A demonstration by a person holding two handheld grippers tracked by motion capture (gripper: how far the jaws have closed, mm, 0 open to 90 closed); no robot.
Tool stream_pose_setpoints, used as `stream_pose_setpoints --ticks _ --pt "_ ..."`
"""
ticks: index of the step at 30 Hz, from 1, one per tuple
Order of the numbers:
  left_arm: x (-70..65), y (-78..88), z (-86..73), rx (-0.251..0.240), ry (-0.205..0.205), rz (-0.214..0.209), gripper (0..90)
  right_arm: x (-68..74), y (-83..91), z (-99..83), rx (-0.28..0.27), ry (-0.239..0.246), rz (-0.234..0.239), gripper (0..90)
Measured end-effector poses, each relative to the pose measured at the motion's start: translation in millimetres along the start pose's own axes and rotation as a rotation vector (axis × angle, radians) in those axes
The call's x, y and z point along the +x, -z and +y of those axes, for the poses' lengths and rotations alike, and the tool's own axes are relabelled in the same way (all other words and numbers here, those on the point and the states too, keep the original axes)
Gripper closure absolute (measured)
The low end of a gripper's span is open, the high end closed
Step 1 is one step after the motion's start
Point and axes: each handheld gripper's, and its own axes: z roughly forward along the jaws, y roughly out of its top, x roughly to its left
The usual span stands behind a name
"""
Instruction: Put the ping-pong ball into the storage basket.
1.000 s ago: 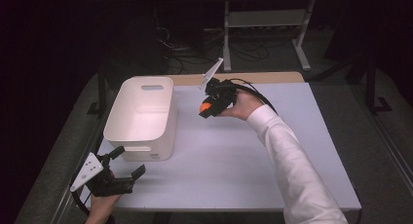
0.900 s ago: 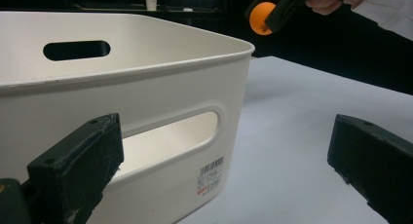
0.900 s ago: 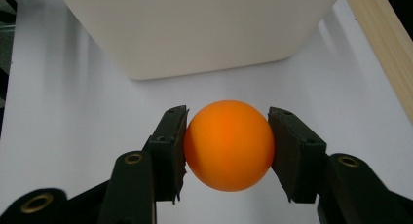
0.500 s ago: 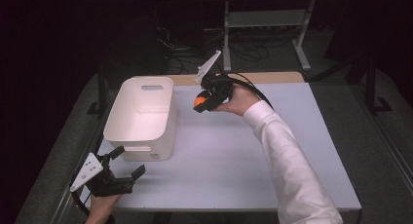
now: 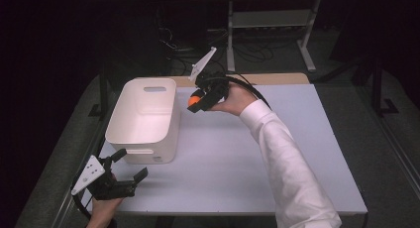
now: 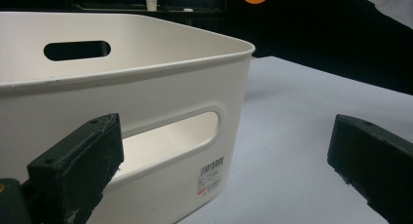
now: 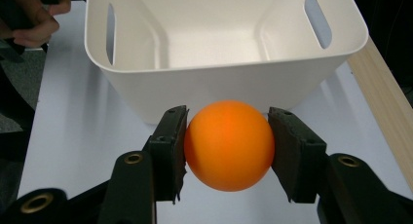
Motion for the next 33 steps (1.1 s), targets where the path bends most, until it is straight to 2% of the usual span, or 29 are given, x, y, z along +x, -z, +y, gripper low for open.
stream_pose_setpoints --ticks 7,12,19,23,33 --pt "-0.1 0.0 0.0 0.002 -0.001 0.001 0.0 5.0 -0.4 11.2 -0.032 0.006 0.015 49.2" --pt "0.0 0.4 0.1 0.002 -0.001 0.003 0.0 8.8 -2.8 19.9 -0.049 0.028 0.022 49.2" --pt "-0.2 0.4 0.0 -0.001 0.001 0.001 0.0 12.5 -3.6 29.1 -0.05 0.03 0.029 49.2" --pt "-0.2 0.5 0.0 -0.002 0.001 0.003 0.0 12.9 -4.9 32.6 -0.055 0.047 0.029 49.2" --pt "-0.3 0.8 0.1 -0.001 0.002 0.003 0.0 14.4 -8.7 36.5 -0.07 0.044 0.041 49.2"
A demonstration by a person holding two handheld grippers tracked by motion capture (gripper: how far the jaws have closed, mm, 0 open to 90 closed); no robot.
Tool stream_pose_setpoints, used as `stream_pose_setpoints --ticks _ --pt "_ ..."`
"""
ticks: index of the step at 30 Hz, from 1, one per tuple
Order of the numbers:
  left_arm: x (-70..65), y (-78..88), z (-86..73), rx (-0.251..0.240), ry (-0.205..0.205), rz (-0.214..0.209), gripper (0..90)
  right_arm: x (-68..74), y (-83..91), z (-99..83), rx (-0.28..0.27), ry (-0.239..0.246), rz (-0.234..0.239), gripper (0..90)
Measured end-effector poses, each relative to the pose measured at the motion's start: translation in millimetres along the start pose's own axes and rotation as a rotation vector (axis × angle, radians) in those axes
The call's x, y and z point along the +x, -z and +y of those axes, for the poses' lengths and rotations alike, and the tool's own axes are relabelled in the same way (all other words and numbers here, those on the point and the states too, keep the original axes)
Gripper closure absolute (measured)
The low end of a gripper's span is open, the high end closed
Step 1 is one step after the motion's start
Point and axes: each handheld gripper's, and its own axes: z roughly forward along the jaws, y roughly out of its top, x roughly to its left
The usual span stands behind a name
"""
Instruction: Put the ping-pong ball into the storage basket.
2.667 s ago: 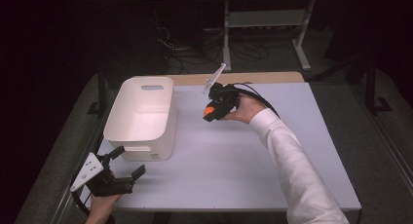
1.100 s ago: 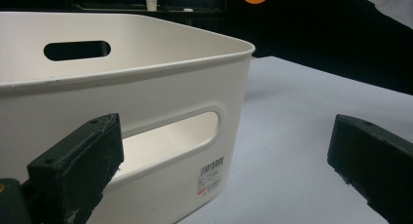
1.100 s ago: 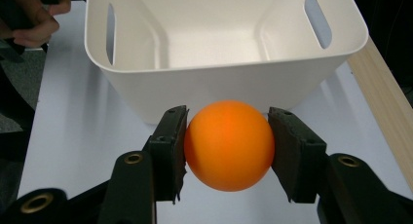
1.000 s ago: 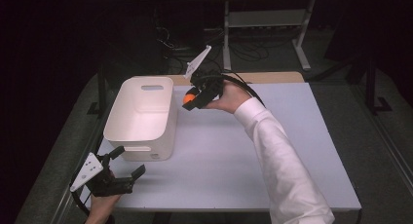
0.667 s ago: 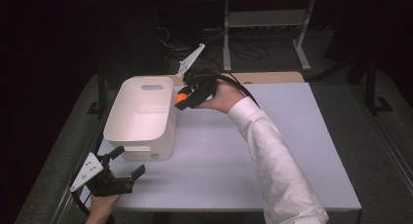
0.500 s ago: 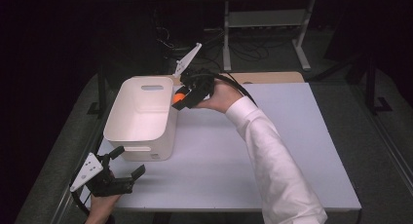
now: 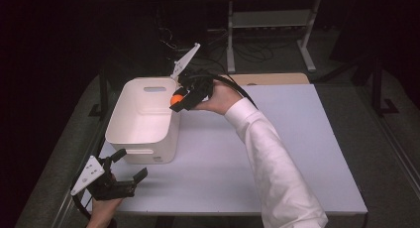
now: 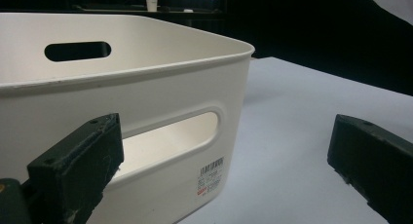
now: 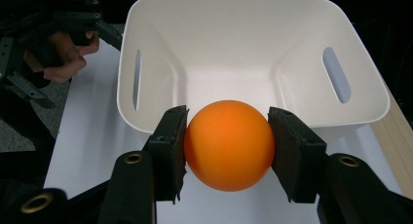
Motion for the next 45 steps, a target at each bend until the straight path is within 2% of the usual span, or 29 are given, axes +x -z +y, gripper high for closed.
stream_pose_setpoints --ticks 8,21,31,35,45 --pt "0.0 -0.1 0.0 0.001 -0.003 -0.001 0.0 -0.9 -2.6 2.5 -0.001 -0.003 -0.001 49.2" --pt "-0.1 0.0 0.0 0.0 -0.003 -0.001 0.0 3.3 -13.4 11.2 -0.001 0.004 0.024 49.2" --pt "-0.1 0.2 0.1 0.003 -0.005 0.0 0.0 11.0 -29.2 23.2 -0.013 0.021 0.062 49.2" --pt "-0.1 0.5 0.1 -0.001 -0.004 -0.001 0.0 13.0 -35.7 27.7 0.005 0.035 0.07 49.2" --pt "-0.2 0.9 0.1 0.003 -0.002 0.002 0.0 16.6 -50.8 33.9 0.01 0.038 0.095 49.1"
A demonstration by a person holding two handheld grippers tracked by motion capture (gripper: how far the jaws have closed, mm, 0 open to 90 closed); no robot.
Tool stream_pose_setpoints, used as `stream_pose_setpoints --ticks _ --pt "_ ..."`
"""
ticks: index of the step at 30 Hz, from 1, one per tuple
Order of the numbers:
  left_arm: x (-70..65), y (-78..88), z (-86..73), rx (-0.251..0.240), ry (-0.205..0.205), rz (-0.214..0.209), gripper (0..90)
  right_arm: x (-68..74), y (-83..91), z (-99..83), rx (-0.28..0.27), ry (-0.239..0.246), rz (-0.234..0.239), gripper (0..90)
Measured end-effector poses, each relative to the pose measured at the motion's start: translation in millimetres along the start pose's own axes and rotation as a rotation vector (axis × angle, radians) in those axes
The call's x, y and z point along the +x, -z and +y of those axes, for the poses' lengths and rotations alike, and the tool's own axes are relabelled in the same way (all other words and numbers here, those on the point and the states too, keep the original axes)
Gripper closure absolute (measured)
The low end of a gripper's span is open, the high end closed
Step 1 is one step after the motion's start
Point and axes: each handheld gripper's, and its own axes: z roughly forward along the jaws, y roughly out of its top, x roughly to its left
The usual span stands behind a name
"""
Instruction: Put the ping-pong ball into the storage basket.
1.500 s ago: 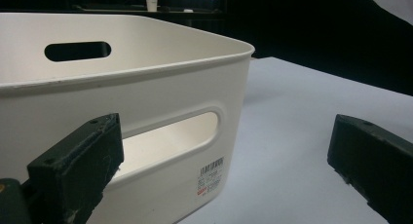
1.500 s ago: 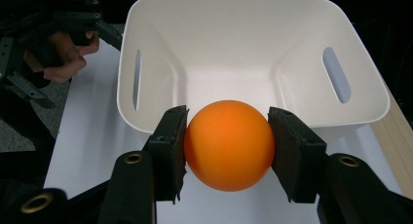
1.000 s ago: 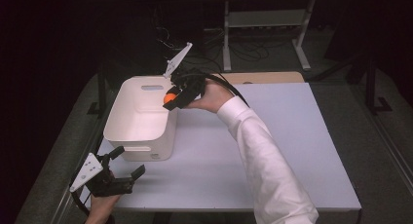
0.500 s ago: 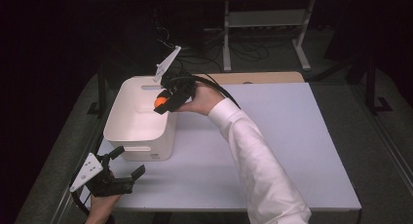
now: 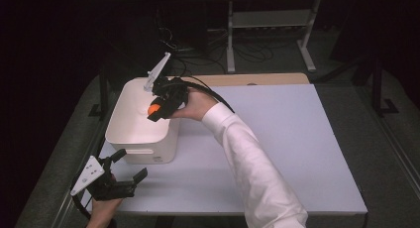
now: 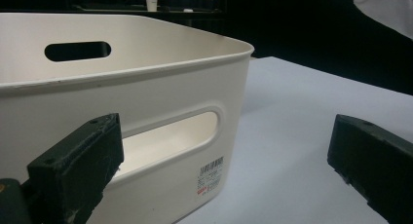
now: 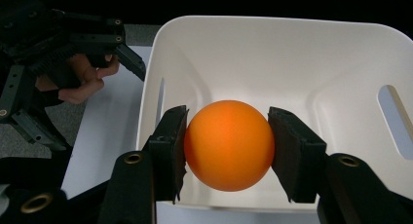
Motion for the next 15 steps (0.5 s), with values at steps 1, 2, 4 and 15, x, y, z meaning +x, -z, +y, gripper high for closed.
stream_pose_setpoints --ticks 1,2,4,15 --pt "0.1 0.1 0.0 0.002 -0.001 0.001 0.0 0.0 -1.3 0.6 -0.001 0.004 0.002 49.1" --pt "0.1 0.1 0.0 0.003 -0.001 0.001 0.0 0.5 -2.1 1.2 0.001 0.002 0.004 49.1" --pt "0.0 0.1 0.1 0.003 -0.002 0.001 0.0 0.4 -4.1 2.2 0.001 0.005 0.01 49.1" --pt "0.0 0.3 0.0 0.002 -0.001 0.001 0.0 -0.3 -13.9 4.4 0.002 0.002 0.021 48.3"
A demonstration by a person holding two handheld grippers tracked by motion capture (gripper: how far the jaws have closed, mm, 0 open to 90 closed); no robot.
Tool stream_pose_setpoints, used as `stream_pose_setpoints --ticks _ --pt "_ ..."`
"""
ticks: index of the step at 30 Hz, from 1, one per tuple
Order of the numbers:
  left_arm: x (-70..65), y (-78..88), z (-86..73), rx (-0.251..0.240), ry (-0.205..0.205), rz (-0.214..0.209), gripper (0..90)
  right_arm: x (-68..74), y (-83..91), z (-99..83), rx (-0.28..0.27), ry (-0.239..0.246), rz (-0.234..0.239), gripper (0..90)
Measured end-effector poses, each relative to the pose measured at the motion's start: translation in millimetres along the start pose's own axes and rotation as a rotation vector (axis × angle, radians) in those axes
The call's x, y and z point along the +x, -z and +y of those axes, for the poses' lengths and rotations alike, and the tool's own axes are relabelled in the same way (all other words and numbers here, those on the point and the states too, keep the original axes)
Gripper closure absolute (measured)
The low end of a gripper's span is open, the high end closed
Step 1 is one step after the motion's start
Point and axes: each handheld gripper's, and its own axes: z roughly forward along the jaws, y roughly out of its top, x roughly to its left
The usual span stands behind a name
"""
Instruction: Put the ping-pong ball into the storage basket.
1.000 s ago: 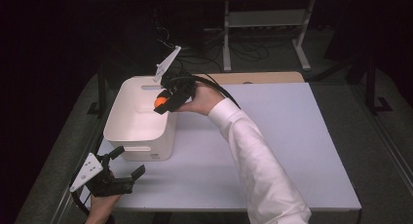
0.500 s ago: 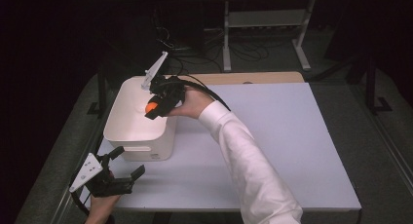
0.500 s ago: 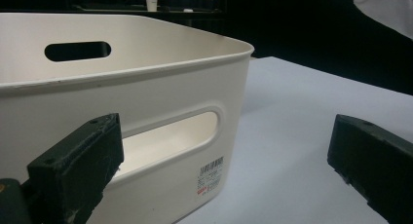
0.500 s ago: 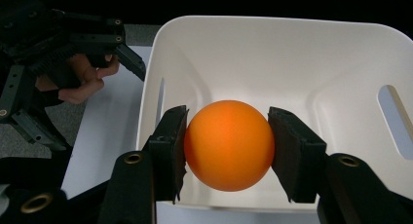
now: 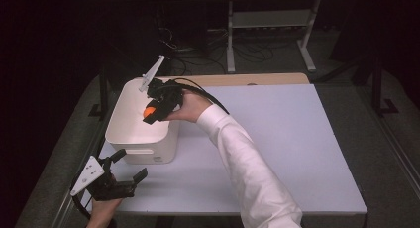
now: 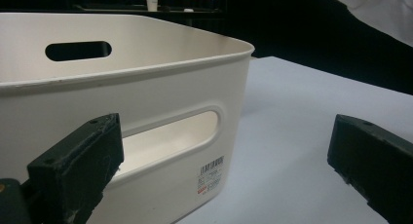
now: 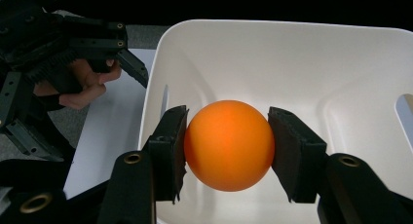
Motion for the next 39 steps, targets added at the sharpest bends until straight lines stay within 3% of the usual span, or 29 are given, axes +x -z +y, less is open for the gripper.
stream_pose_setpoints --ticks 4,13,17,23,39 --pt "0.1 0.5 0.0 0.002 -0.001 -0.001 0.0 -1.9 -2.2 -0.7 -0.015 -0.024 -0.013 25.4" --pt "0.0 -0.1 -0.1 0.001 0.001 -0.001 0.0 -3.9 6.8 -2.5 -0.043 -0.071 -0.113 0.0" --pt "-0.1 -0.2 0.0 0.002 -0.002 -0.003 0.0 -2.9 9.7 -5.6 -0.046 -0.074 -0.131 0.0" --pt "-0.4 -0.5 -0.1 0.003 0.0 -0.004 0.0 -2.6 14.3 -12.8 -0.047 -0.084 -0.121 0.0" --pt "-1.1 -2.5 -0.3 0.001 -0.008 -0.006 0.0 1.2 46.4 -40.0 -0.127 -0.104 -0.176 0.0"
